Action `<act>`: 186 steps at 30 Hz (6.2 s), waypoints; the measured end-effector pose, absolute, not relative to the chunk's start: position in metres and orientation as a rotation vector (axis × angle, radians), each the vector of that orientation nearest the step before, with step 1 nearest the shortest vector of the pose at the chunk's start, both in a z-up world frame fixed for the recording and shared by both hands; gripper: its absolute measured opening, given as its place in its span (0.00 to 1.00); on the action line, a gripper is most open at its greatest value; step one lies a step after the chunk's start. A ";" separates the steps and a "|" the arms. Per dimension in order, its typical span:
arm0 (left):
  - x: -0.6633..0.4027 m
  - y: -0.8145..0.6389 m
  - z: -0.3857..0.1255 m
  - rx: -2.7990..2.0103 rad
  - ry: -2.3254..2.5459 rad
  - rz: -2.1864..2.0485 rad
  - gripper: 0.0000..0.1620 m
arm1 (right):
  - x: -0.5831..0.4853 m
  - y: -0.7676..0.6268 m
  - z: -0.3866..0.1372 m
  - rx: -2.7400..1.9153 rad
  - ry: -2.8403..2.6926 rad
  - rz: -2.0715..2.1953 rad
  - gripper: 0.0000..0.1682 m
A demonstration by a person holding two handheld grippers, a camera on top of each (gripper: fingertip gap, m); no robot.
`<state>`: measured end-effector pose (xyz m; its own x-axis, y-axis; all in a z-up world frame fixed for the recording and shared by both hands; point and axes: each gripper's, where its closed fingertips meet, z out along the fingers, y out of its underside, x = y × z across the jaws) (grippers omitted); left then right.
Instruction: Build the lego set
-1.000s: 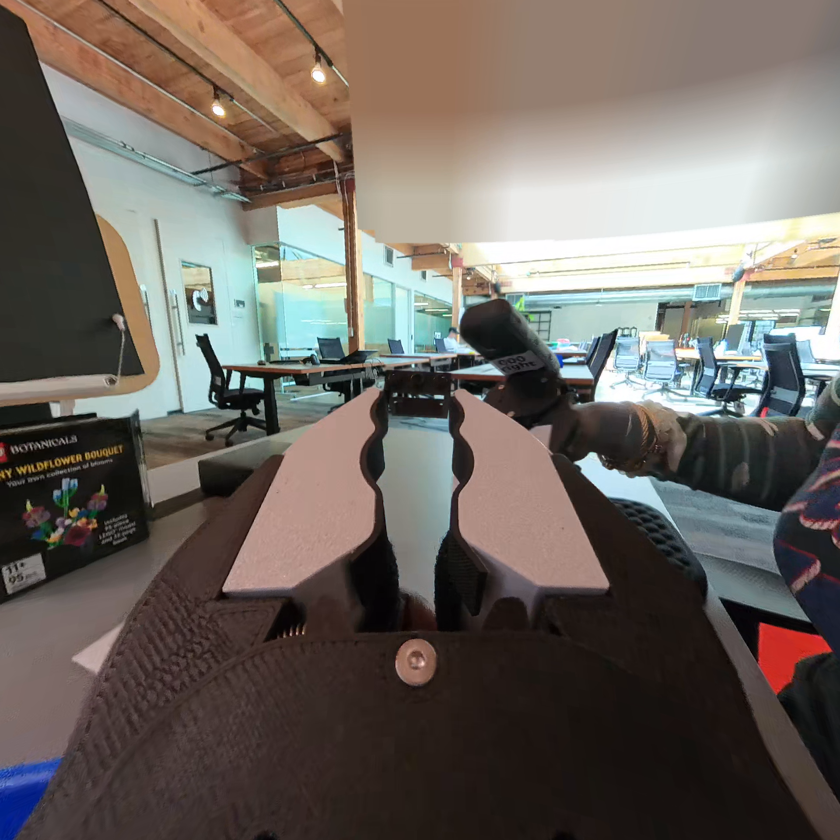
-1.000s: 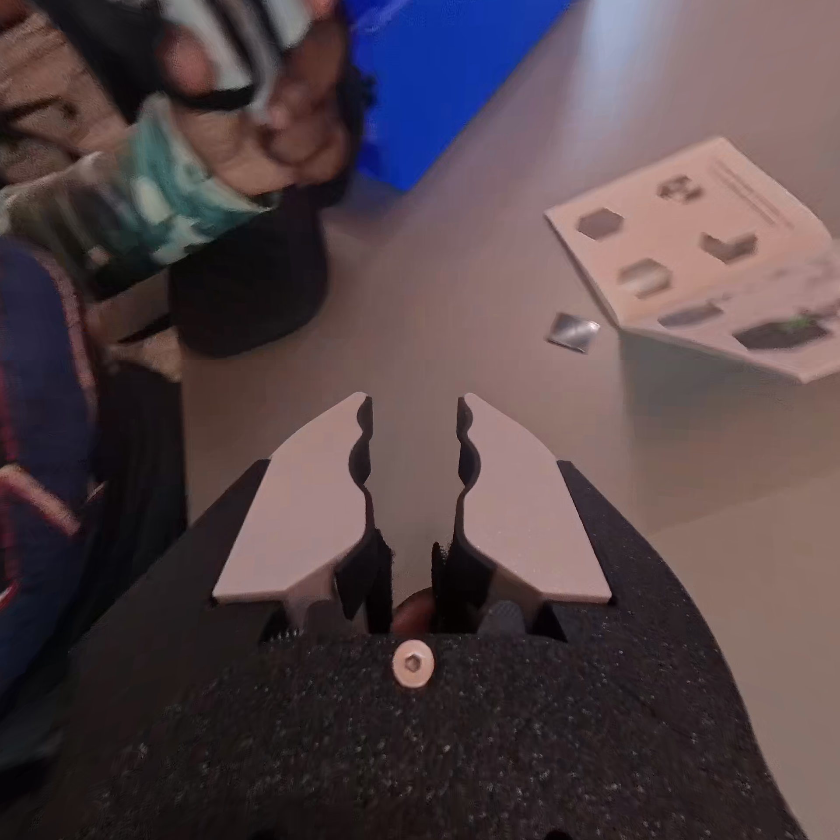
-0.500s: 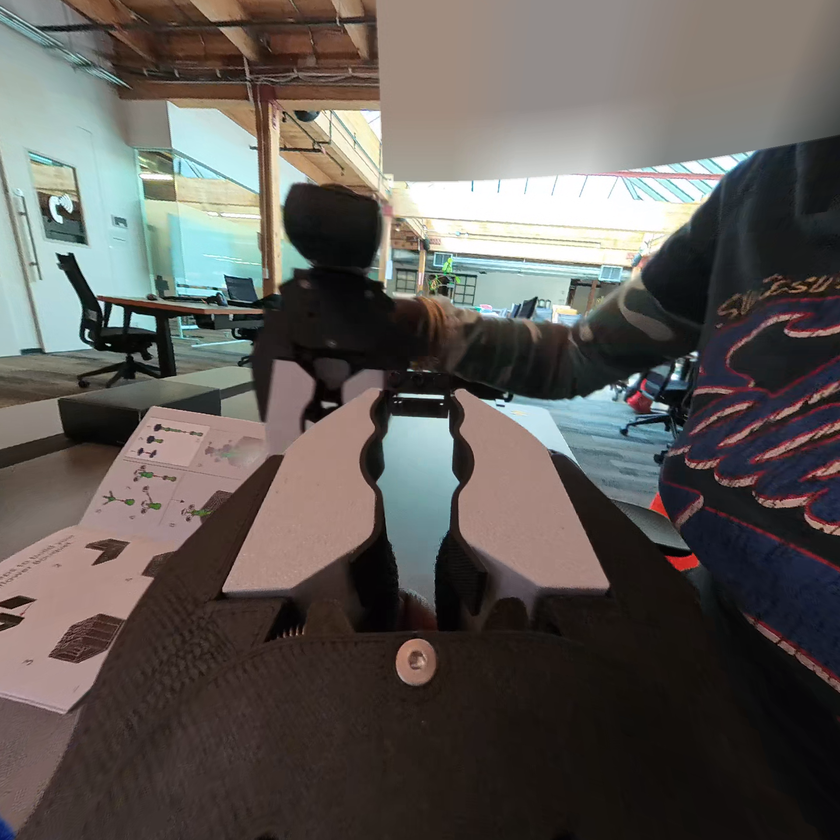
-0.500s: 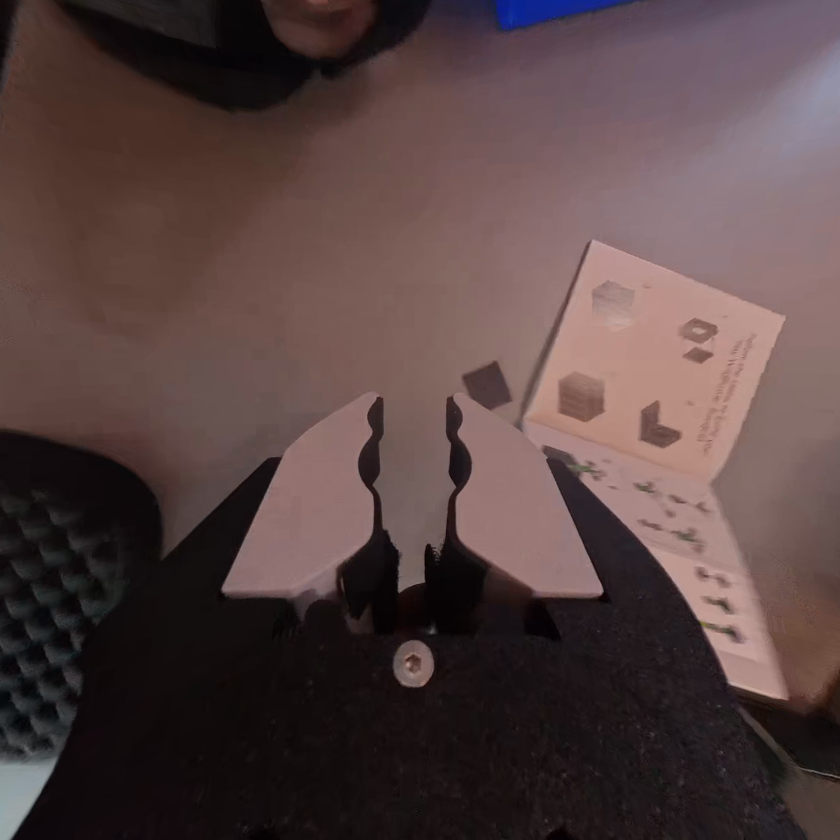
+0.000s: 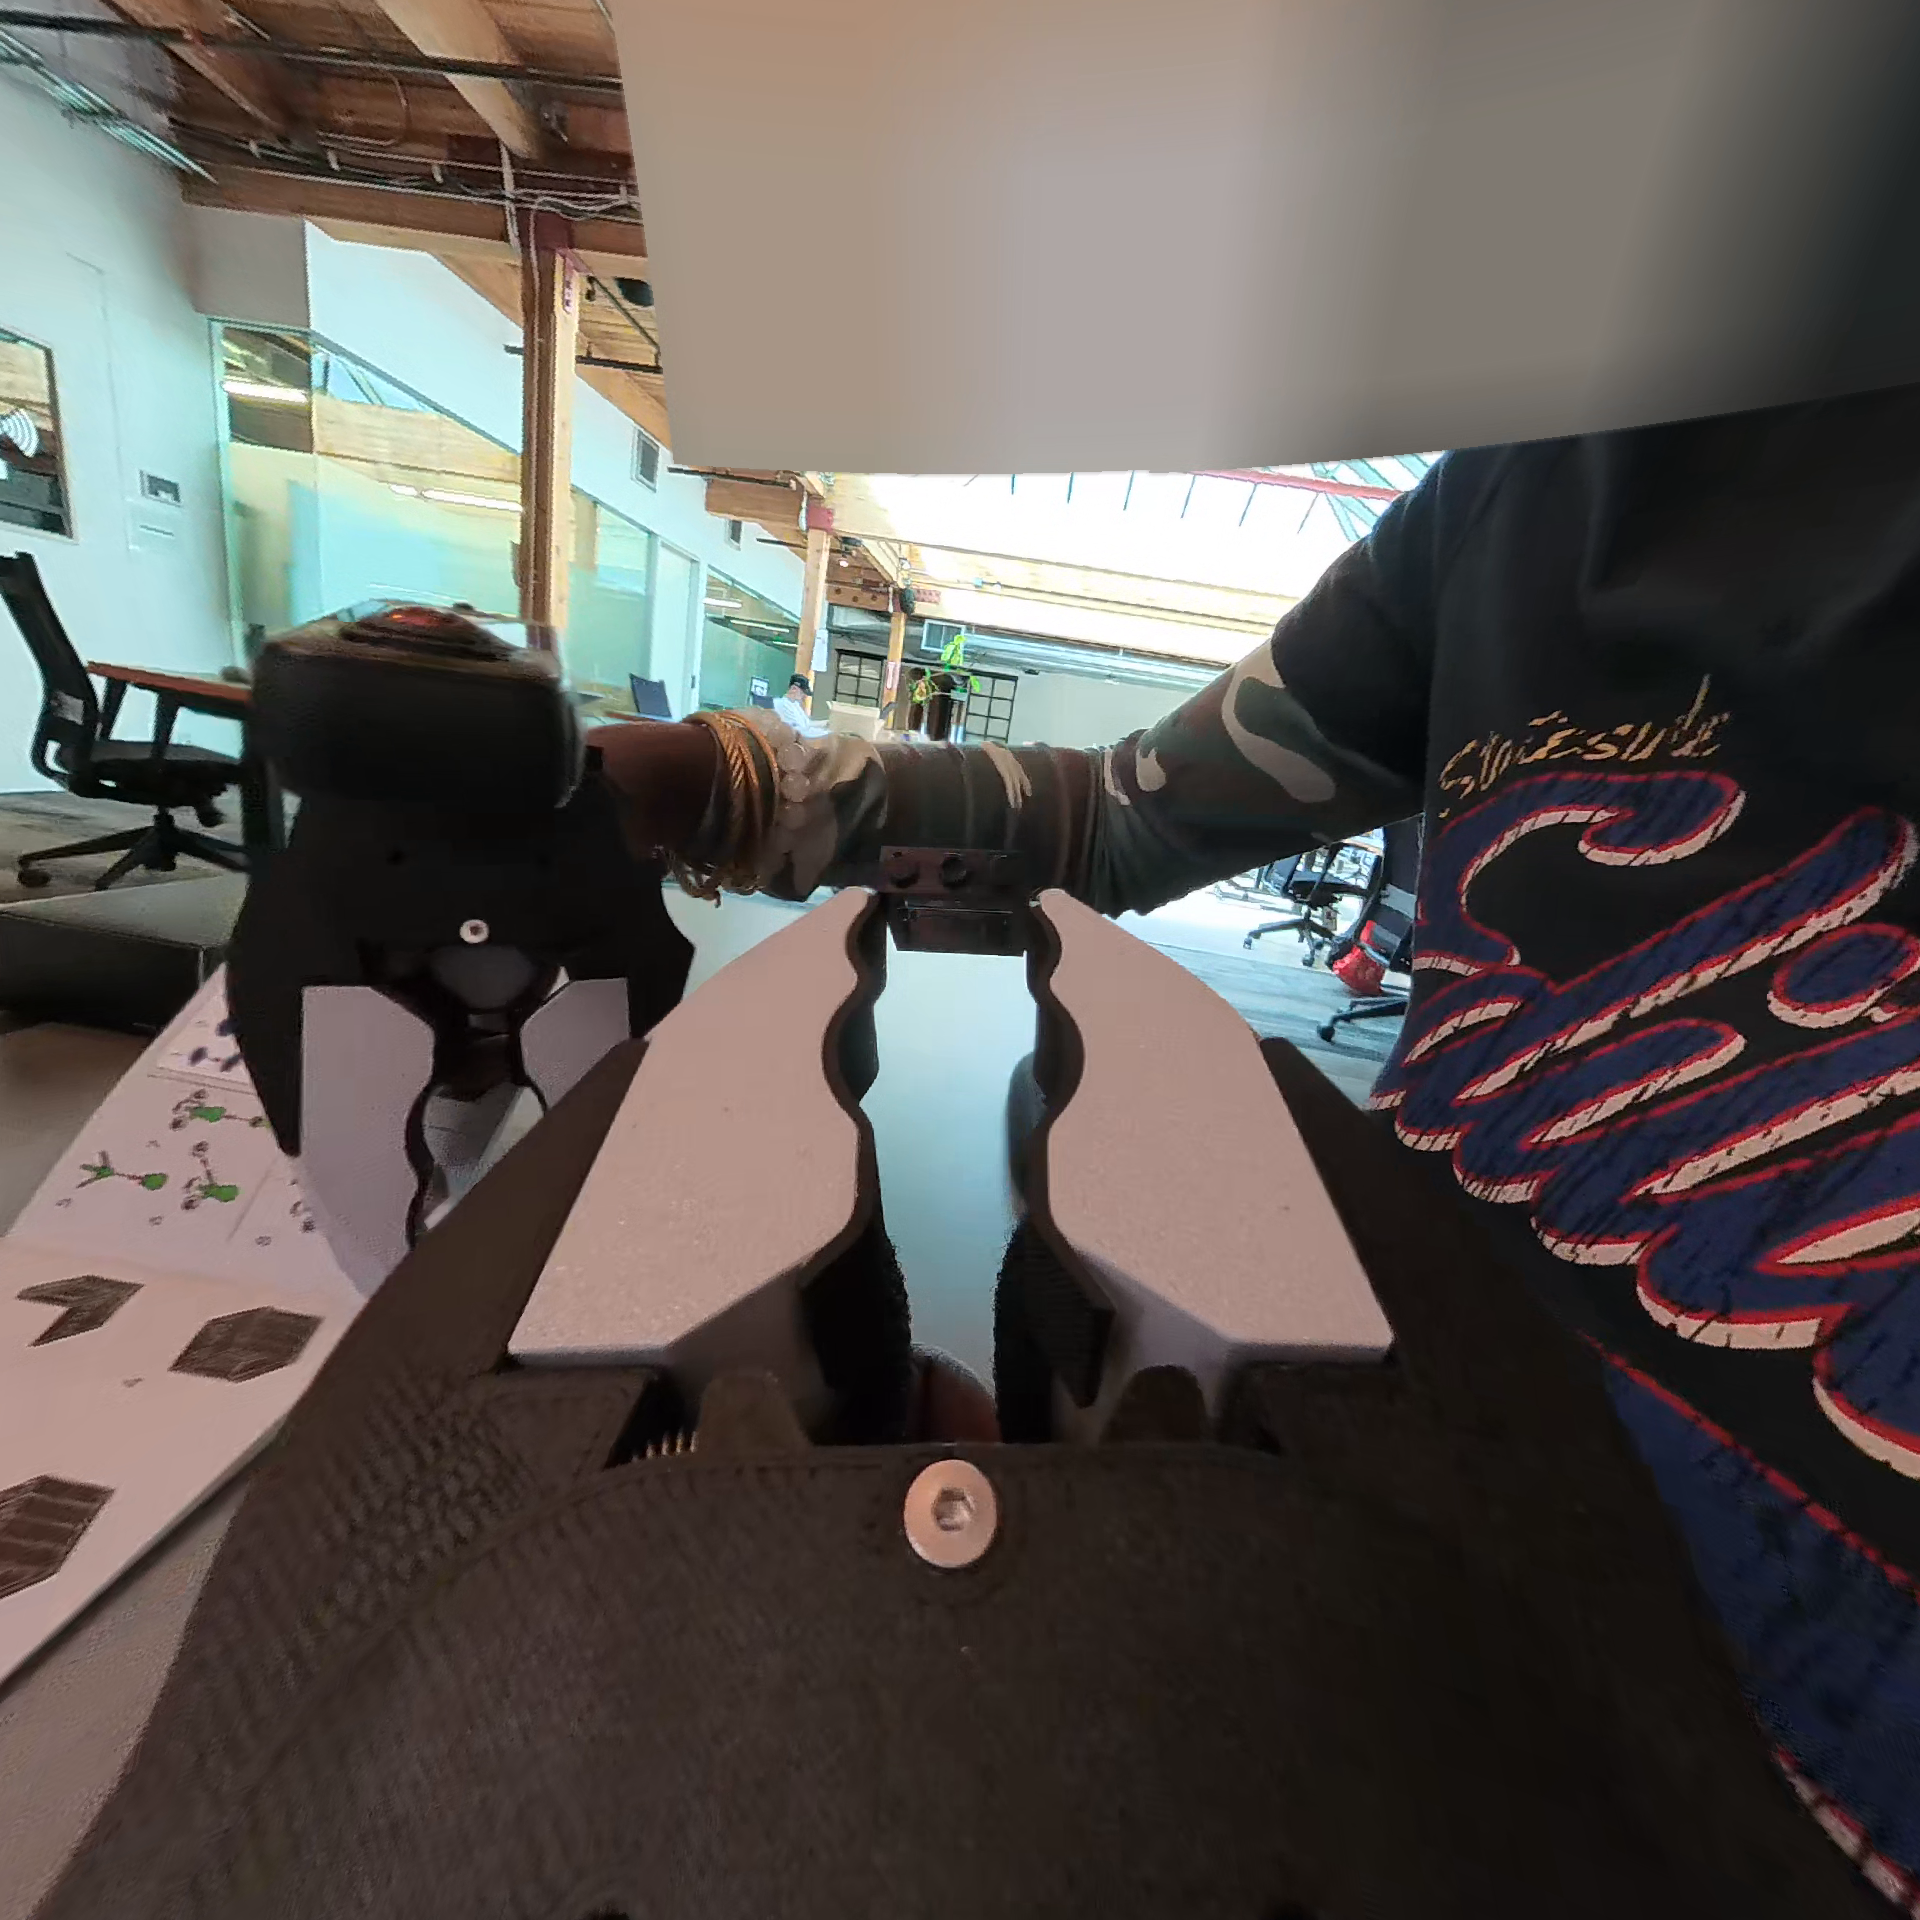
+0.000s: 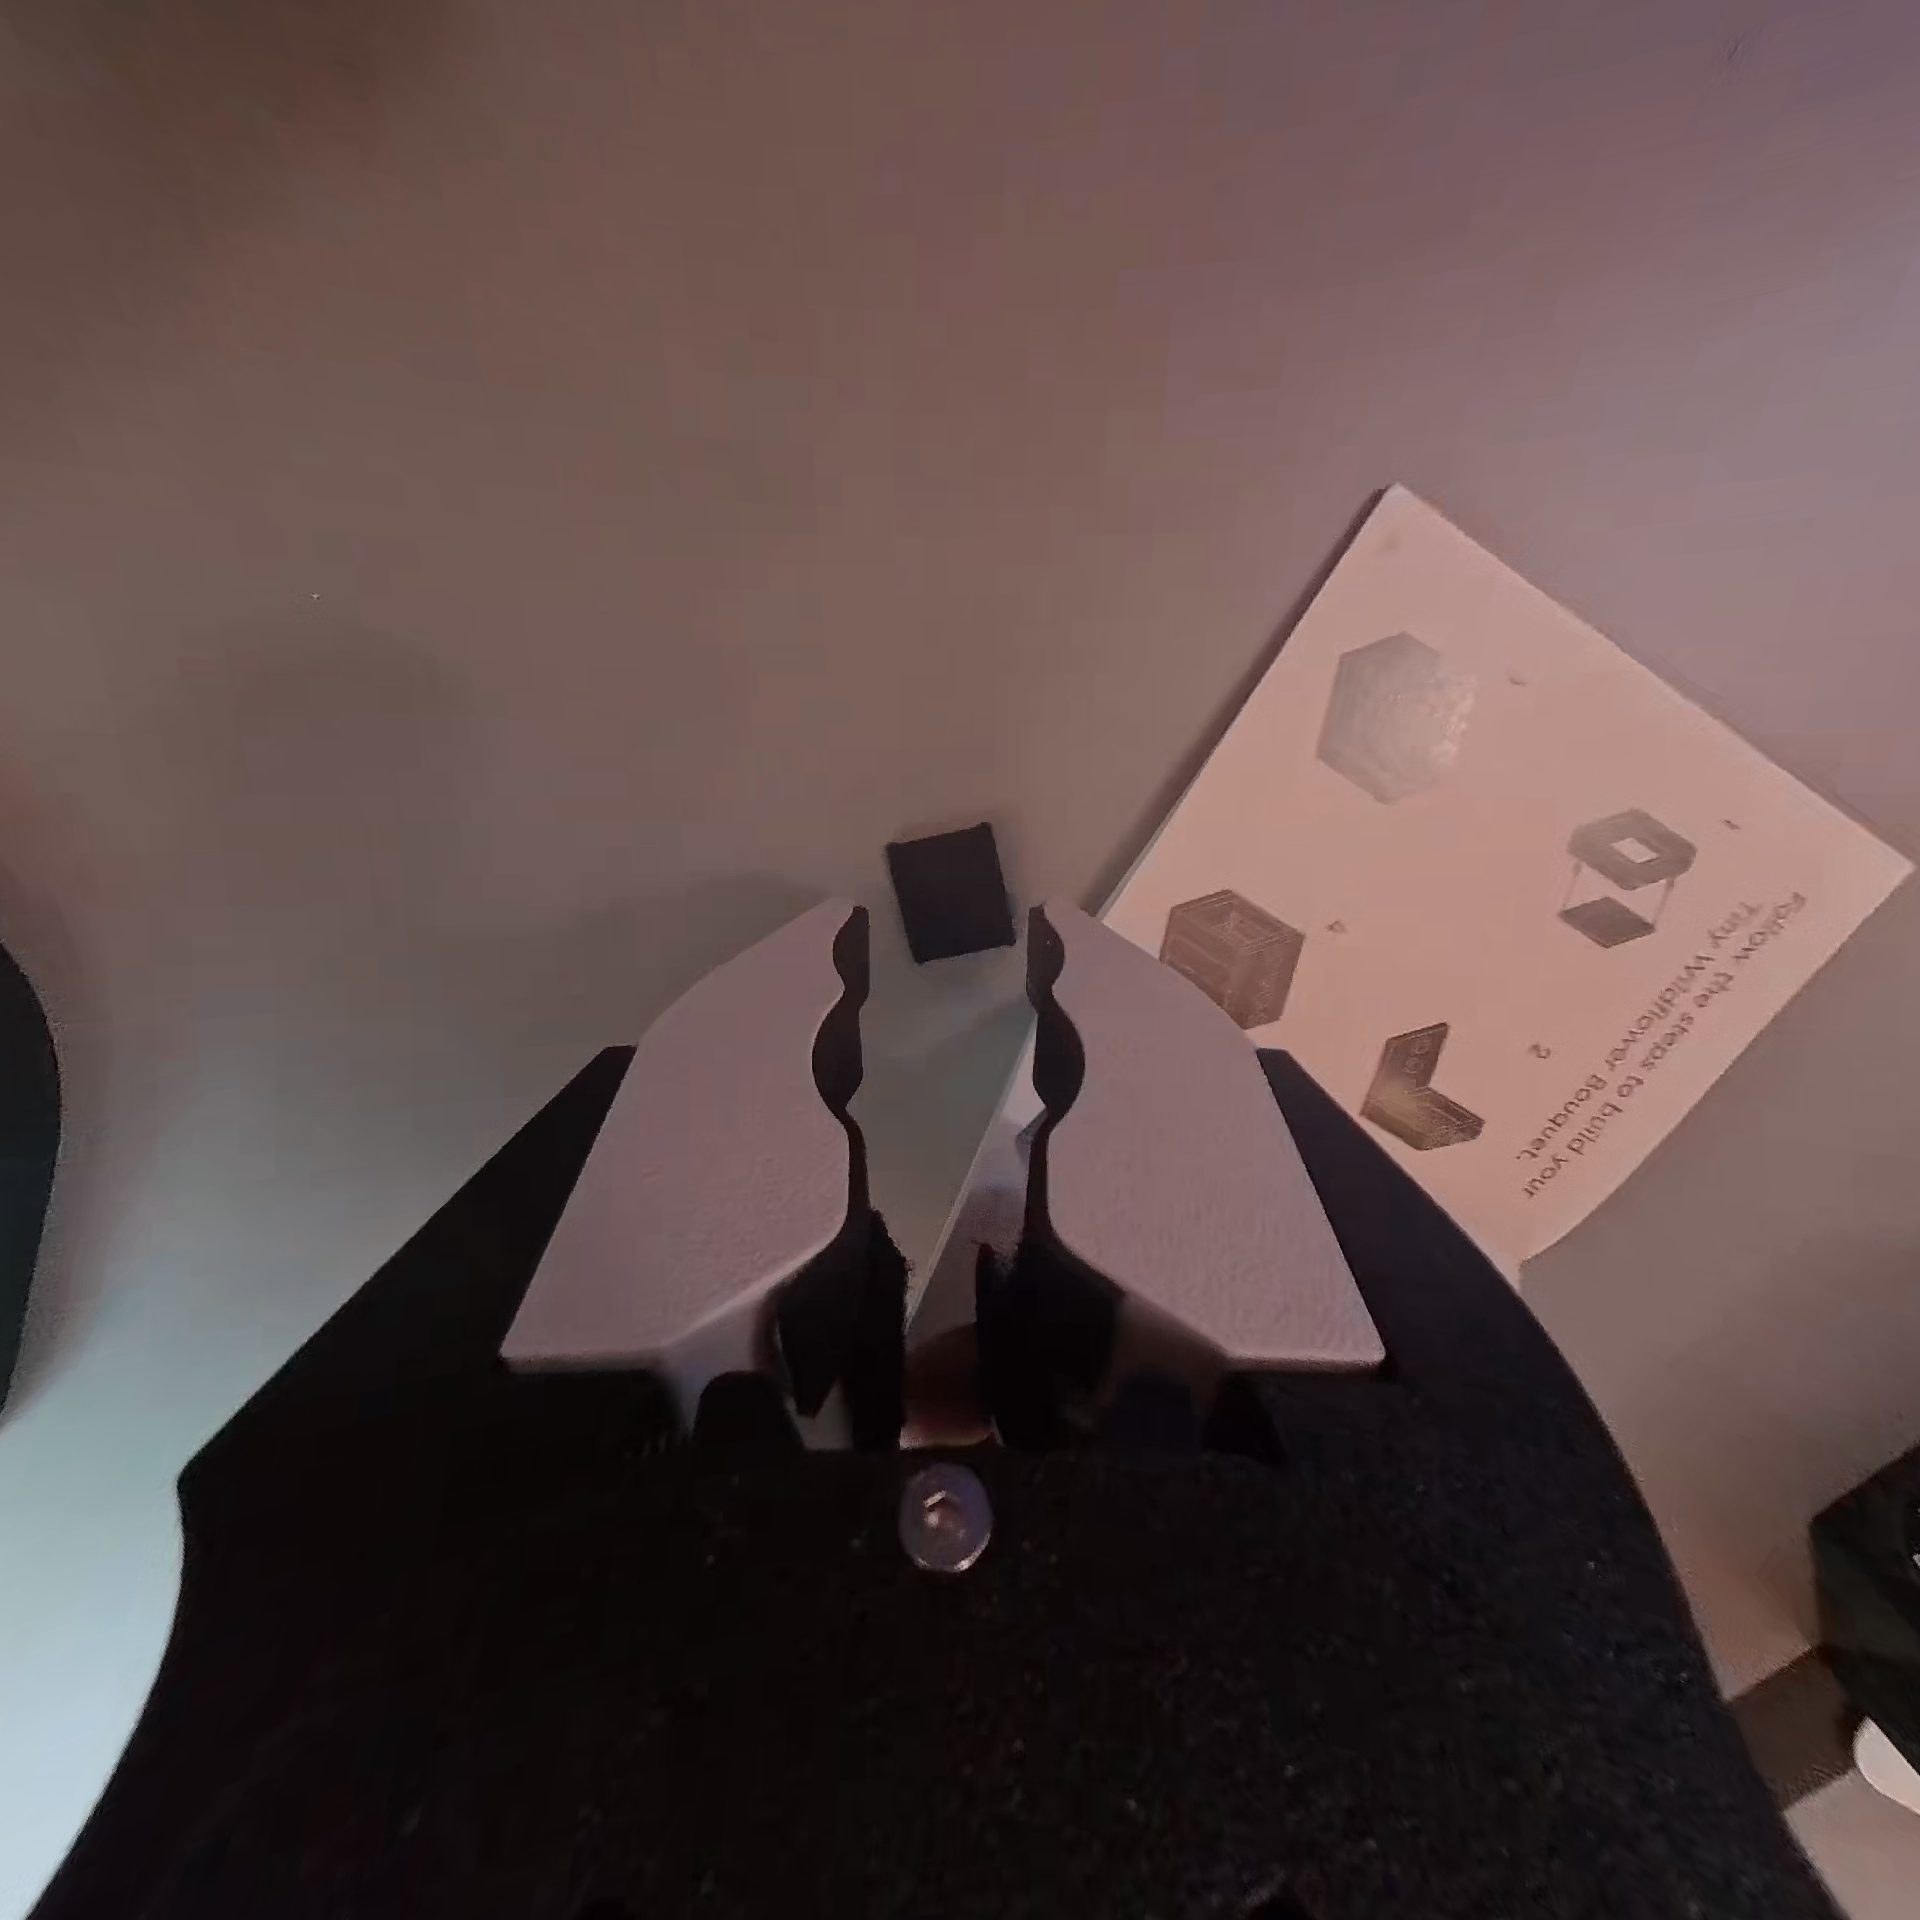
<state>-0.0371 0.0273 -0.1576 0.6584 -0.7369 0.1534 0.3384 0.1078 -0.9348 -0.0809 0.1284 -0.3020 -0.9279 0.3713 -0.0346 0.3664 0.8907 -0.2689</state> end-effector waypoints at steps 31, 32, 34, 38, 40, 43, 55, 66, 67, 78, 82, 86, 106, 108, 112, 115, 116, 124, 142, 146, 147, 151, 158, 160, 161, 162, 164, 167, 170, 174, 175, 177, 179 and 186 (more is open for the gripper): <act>-0.071 0.047 -0.171 -1.337 0.209 -0.669 0.16 | -0.012 0.090 -0.261 -1.015 -2.836 0.812 0.18; -0.072 0.047 -0.171 -1.344 0.208 -0.658 0.16 | 0.005 0.080 -0.261 -1.035 -2.834 0.868 0.19; -0.072 0.048 -0.172 -1.351 0.211 -0.646 0.16 | 0.037 0.063 -0.267 -1.090 -2.824 0.902 0.20; -0.064 0.047 -0.172 -1.352 0.243 -0.677 0.16 | 0.089 0.035 -0.287 -0.974 -2.865 0.818 0.20; -0.059 0.047 -0.173 -1.353 0.263 -0.693 0.16 | 0.100 0.033 -0.300 -0.812 -2.913 0.661 0.21; -0.052 0.045 -0.172 -1.345 0.305 -0.699 0.16 | 0.096 0.031 -0.304 -0.576 -2.932 0.590 0.20; -0.054 0.041 -0.174 -1.338 0.330 -0.682 0.16 | 0.094 0.025 -0.311 -0.084 -3.101 0.507 0.18; -0.048 0.040 -0.174 -1.349 0.359 -0.694 0.16 | 0.087 0.027 -0.311 -0.347 -3.000 0.609 0.13; -0.049 0.040 -0.174 -1.346 0.354 -0.696 0.16 | 0.084 0.028 -0.311 -0.415 -2.973 0.629 0.13; -0.056 0.045 -0.177 -1.371 0.320 -0.620 0.16 | 0.036 0.033 -0.270 -1.016 -2.390 1.221 0.12; -0.054 0.047 -0.182 -1.400 0.328 -0.606 0.16 | 0.021 0.042 -0.235 -1.151 -2.036 1.529 0.12; -0.038 0.048 -0.186 -1.420 0.399 -0.597 0.16 | 0.022 0.056 -0.190 -1.194 -1.621 1.846 0.12; 0.103 0.068 -0.194 -1.550 0.754 -0.849 0.16 | 0.105 0.071 -0.162 -1.291 -1.188 1.826 0.12; 0.119 0.068 -0.191 -1.531 0.755 -0.941 0.16 | 0.117 0.069 -0.165 -1.330 -1.145 1.810 0.12; 0.143 0.070 -0.183 -1.483 0.743 -1.036 0.16 | 0.136 0.068 -0.161 -1.321 -1.077 1.777 0.12; 0.154 0.071 -0.184 -1.473 0.754 -1.044 0.16 | 0.146 0.073 -0.165 -1.328 -1.045 1.757 0.12; 0.157 0.071 -0.185 -1.475 0.757 -1.049 0.16 | 0.148 0.074 -0.165 -1.329 -1.027 1.766 0.12; 0.165 0.068 -0.188 -1.483 0.791 -1.048 0.16 | 0.155 0.072 -0.174 -1.336 -1.038 1.731 0.12; 0.161 0.068 -0.210 -1.545 0.992 -0.849 0.16 | 0.149 0.069 -0.197 -1.387 -1.274 1.517 0.12; 0.162 0.067 -0.218 -1.563 1.032 -0.819 0.16 | 0.151 0.068 -0.205 -1.407 -1.314 1.493 0.12; 0.162 0.066 -0.220 -1.568 1.045 -0.810 0.16 | 0.151 0.067 -0.208 -1.410 -1.328 1.485 0.12; 0.164 0.064 -0.229 -1.596 1.100 -0.785 0.16 | 0.153 0.064 -0.217 -1.413 -1.410 1.446 0.13; 0.164 0.060 -0.247 -1.653 1.196 -0.723 0.16 | 0.155 0.060 -0.237 -1.428 -1.559 1.345 0.15; 0.163 0.059 -0.254 -1.672 1.240 -0.686 0.16 | 0.156 0.058 -0.243 -1.437 -1.608 1.308 0.13; 0.163 0.058 -0.257 -1.678 1.259 -0.673 0.16 | 0.156 0.058 -0.245 -1.442 -1.627 1.297 0.13; 0.163 0.058 -0.259 -1.684 1.273 -0.664 0.16 | 0.155 0.057 -0.247 -1.452 -1.643 1.286 0.13; 0.162 0.057 -0.263 -1.697 1.296 -0.646 0.16 | 0.155 0.057 -0.252 -1.480 -1.680 1.256 0.13; 0.162 0.056 -0.273 -1.718 1.337 -0.616 0.16 | 0.156 0.055 -0.263 -1.530 -1.766 1.185 0.13; 0.161 0.055 -0.279 -1.723 1.339 -0.614 0.16 | 0.156 0.055 -0.267 -1.550 -1.794 1.161 0.13; 0.160 0.055 -0.279 -1.733 1.313 -0.645 0.16 | 0.154 0.055 -0.268 -1.579 -1.791 1.165 0.13; 0.160 0.056 -0.280 -1.732 1.312 -0.643 0.16 | 0.154 0.055 -0.268 -1.577 -1.793 1.158 0.13; 0.160 0.056 -0.279 -1.731 1.310 -0.644 0.16 | 0.154 0.056 -0.268 -1.580 -1.792 1.157 0.13; 0.160 0.056 -0.280 -1.734 1.311 -0.646 0.16 | 0.154 0.056 -0.268 -1.584 -1.784 1.165 0.13; 0.160 0.056 -0.280 -1.740 1.310 -0.651 0.16 | 0.152 0.057 -0.268 -1.582 -1.781 1.184 0.16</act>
<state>0.1600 0.0558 -0.2803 0.3183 -0.9447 -0.0792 -0.5080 -0.0995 -0.8556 0.1516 0.0568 -0.2677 -0.2194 0.9571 -0.1894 0.5448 -0.0408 -0.8376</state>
